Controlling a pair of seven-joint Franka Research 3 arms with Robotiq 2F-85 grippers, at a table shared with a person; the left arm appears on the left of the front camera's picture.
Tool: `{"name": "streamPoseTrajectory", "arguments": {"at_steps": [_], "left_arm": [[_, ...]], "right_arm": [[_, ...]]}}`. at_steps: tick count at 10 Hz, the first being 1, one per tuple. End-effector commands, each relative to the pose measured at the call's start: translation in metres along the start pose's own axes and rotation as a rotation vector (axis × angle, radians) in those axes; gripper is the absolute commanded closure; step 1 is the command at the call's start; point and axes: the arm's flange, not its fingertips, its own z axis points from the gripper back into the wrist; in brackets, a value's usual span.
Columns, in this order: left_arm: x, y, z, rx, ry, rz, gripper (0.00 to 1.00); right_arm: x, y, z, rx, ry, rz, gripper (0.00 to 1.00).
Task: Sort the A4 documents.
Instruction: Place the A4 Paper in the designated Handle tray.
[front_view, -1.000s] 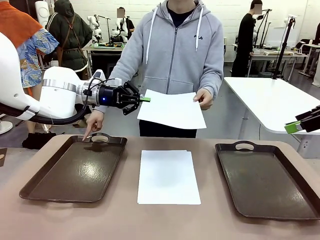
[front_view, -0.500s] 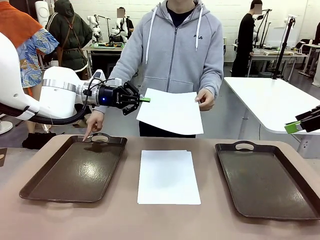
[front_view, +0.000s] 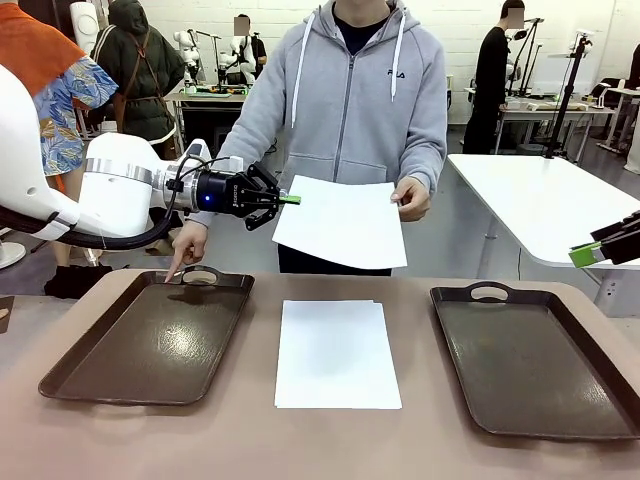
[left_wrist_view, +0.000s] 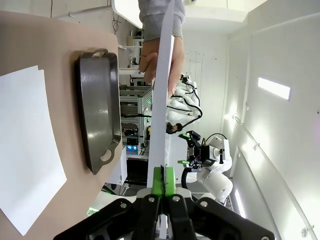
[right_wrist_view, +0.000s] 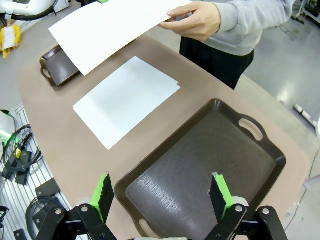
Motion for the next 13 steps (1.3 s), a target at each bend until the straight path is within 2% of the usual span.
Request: {"name": "streamPoseTrajectory", "arguments": {"at_steps": [1, 9, 13], "left_arm": [[0.001, 0.0, 0.0, -0.003, -0.01, 0.001, 1.0], [0.0, 0.0, 0.0, 0.0, 0.0, 0.0, 0.99], [-0.036, -0.003, 0.03, 0.091, 0.003, -0.049, 0.99]], "right_arm": [[-0.001, -0.001, -0.002, 0.011, -0.005, -0.003, 0.0], [-0.001, -0.001, -0.002, 0.011, -0.005, -0.003, 0.0], [-0.001, -0.001, -0.002, 0.011, -0.005, -0.003, 0.0]]}}
